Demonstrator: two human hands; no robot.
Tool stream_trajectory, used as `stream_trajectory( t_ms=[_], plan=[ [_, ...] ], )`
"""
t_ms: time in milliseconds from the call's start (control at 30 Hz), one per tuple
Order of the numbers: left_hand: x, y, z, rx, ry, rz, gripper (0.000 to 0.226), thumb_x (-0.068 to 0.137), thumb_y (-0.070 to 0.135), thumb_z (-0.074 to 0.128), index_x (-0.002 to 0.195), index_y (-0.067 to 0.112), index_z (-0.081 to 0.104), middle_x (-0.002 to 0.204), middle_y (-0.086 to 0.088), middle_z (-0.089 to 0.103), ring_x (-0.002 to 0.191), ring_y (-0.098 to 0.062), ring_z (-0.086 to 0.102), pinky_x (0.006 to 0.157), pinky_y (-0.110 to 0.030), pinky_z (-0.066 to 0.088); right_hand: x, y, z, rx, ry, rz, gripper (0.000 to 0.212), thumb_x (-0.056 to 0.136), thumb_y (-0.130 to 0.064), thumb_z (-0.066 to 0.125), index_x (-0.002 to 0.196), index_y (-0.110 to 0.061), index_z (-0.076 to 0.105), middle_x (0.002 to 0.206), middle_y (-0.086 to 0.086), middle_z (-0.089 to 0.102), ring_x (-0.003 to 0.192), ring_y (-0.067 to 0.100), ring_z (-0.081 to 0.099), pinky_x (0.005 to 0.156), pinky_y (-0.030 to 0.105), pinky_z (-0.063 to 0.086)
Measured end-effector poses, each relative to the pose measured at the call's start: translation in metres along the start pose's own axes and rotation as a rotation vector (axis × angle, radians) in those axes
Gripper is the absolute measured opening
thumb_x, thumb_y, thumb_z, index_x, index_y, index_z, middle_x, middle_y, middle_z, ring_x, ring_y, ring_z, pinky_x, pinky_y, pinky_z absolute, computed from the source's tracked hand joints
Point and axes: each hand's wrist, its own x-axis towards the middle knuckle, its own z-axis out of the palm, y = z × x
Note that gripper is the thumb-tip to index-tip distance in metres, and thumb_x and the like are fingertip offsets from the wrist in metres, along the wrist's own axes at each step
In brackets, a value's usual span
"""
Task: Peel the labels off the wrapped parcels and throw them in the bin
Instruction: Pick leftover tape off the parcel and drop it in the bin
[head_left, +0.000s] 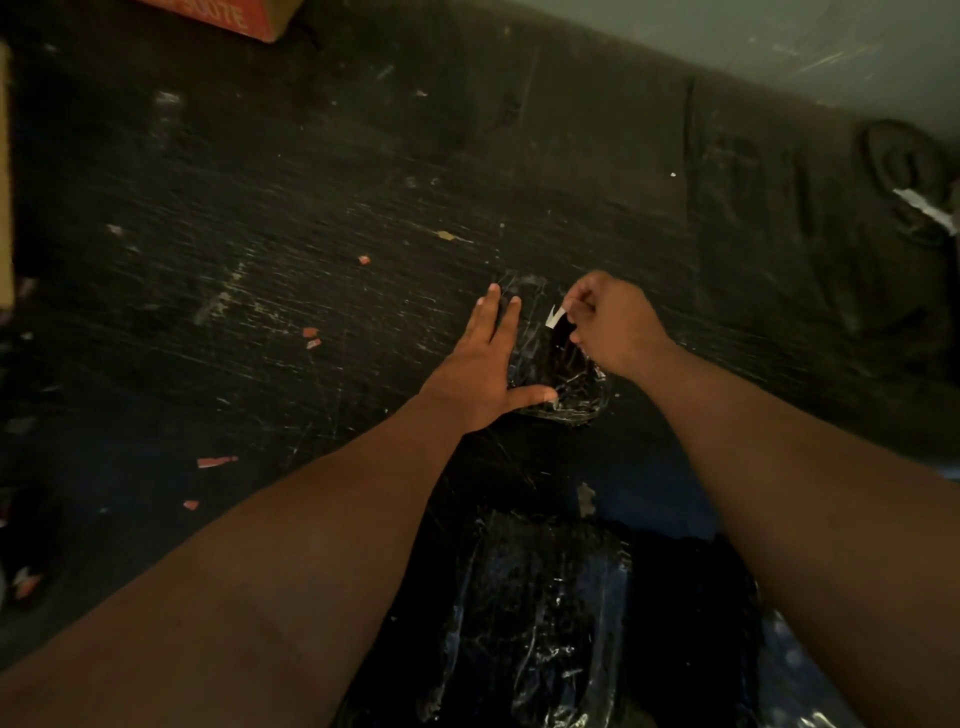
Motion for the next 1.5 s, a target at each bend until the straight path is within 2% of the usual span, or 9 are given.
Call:
stream_trajectory(
  t_ms=[167, 500, 700, 800, 967, 1067, 1167, 1367, 1500],
  plan=[
    [0.000, 0.001, -0.002, -0.004, -0.024, -0.018, 0.123, 0.083, 0.066, 0.070, 0.162, 0.022, -0.014, 0.165, 0.003, -0.034, 0.154, -0.017, -0.023, 0.127, -0.050, 0.008, 0.007, -0.003, -0.003, -0.019, 0.010, -0.011, 0.013, 0.097, -0.016, 0.052, 0.087, -0.023, 0.057, 0.088, 0.004, 0.069, 0.077, 0.018, 0.069, 0.068, 0.035, 0.057],
    [0.002, 0.000, 0.000, 0.003, -0.019, -0.016, 0.124, 0.082, 0.067, 0.070, 0.162, 0.023, -0.015, 0.165, 0.003, -0.034, 0.154, -0.018, -0.023, 0.125, -0.045, 0.003, 0.019, -0.011, -0.013, 0.147, 0.118, 0.071, 0.014, 0.100, -0.014, 0.041, 0.091, -0.020, 0.051, 0.081, 0.007, 0.066, 0.060, 0.017, 0.066, 0.046, 0.025, 0.047],
    [0.003, -0.001, 0.000, 0.029, -0.022, -0.005, 0.124, 0.081, 0.072, 0.066, 0.162, 0.024, -0.015, 0.165, 0.003, -0.033, 0.155, -0.018, -0.020, 0.125, -0.045, 0.005, 0.024, -0.013, -0.037, 0.100, 0.141, 0.010, 0.017, 0.096, -0.015, 0.049, 0.085, -0.023, 0.059, 0.080, 0.004, 0.068, 0.065, 0.020, 0.067, 0.061, 0.032, 0.052],
    [0.002, 0.003, -0.006, 0.124, -0.047, -0.019, 0.123, 0.082, 0.076, 0.060, 0.162, 0.022, -0.017, 0.166, -0.001, -0.032, 0.156, -0.021, -0.017, 0.126, -0.048, 0.006, 0.015, -0.014, -0.062, -0.001, 0.156, -0.026, 0.015, 0.096, -0.019, 0.055, 0.095, -0.016, 0.070, 0.090, 0.005, 0.072, 0.080, 0.020, 0.069, 0.078, 0.034, 0.055],
    [0.000, 0.022, -0.017, 0.294, -0.139, -0.117, 0.121, 0.084, 0.080, 0.053, 0.159, 0.023, -0.023, 0.165, -0.002, -0.034, 0.156, -0.023, -0.016, 0.126, -0.054, 0.005, -0.020, -0.005, -0.108, -0.170, 0.084, -0.061, 0.022, 0.098, -0.016, 0.051, 0.094, -0.016, 0.072, 0.081, 0.000, 0.066, 0.063, 0.008, 0.056, 0.056, 0.018, 0.039],
    [0.002, 0.036, -0.024, 0.404, -0.170, -0.161, 0.122, 0.084, 0.081, 0.052, 0.160, 0.018, -0.021, 0.167, -0.009, -0.028, 0.157, -0.028, -0.009, 0.125, -0.057, 0.007, -0.051, 0.007, -0.133, -0.175, 0.072, -0.025, 0.020, 0.097, -0.016, 0.054, 0.099, -0.015, 0.073, 0.072, -0.010, 0.061, 0.062, 0.000, 0.053, 0.059, 0.020, 0.040],
    [0.003, 0.062, -0.027, 0.578, -0.180, -0.198, 0.117, 0.089, 0.076, 0.054, 0.162, 0.012, -0.011, 0.168, -0.018, -0.017, 0.157, -0.034, -0.006, 0.124, -0.061, 0.005, -0.086, 0.023, -0.159, -0.124, 0.070, 0.025, 0.014, 0.094, -0.016, 0.060, 0.095, -0.015, 0.074, 0.073, -0.004, 0.066, 0.065, 0.008, 0.060, 0.065, 0.027, 0.050],
    [-0.003, 0.173, 0.015, 0.549, -0.115, 0.069, 0.097, 0.095, 0.068, 0.050, 0.163, 0.016, 0.006, 0.171, -0.015, -0.004, 0.157, -0.032, 0.001, 0.124, -0.060, 0.003, -0.165, 0.077, -0.223, -0.062, 0.145, 0.103, 0.009, 0.083, -0.005, 0.064, 0.082, -0.010, 0.071, 0.075, 0.013, 0.073, 0.065, 0.022, 0.067, 0.068, 0.036, 0.056],
    [-0.016, 0.268, 0.070, 0.452, -0.132, 0.273, 0.091, 0.097, 0.070, 0.044, 0.163, 0.019, 0.010, 0.171, -0.011, 0.001, 0.157, -0.028, 0.005, 0.124, -0.055, 0.004, -0.230, 0.131, -0.277, -0.059, 0.196, 0.222, 0.019, 0.084, 0.002, 0.062, 0.074, -0.014, 0.062, 0.066, 0.007, 0.068, 0.050, 0.011, 0.062, 0.050, 0.020, 0.049]
  ],
)
